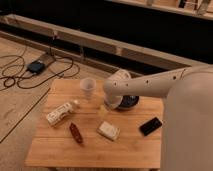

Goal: Place the white sponge in the ceramic cup

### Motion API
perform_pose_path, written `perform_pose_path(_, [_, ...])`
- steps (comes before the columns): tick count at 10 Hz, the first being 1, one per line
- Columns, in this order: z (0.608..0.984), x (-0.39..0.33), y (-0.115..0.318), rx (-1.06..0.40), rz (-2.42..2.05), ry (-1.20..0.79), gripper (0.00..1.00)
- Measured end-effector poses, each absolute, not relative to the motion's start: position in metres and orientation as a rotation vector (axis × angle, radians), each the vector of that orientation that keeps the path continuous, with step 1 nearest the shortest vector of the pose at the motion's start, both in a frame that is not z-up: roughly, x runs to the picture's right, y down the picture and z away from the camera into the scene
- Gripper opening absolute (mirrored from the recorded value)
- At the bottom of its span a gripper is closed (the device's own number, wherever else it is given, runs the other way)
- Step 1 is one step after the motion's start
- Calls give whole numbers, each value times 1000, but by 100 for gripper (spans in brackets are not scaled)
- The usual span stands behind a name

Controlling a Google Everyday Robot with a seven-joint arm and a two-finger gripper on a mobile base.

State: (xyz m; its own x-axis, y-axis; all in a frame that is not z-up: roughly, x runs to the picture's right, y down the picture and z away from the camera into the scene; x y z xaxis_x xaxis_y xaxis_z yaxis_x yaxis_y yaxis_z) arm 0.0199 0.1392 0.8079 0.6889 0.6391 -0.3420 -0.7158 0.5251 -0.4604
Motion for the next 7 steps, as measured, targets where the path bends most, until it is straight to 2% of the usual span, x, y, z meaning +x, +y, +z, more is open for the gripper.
perform_pose_path(7, [815,7,203,-722,768,171,80])
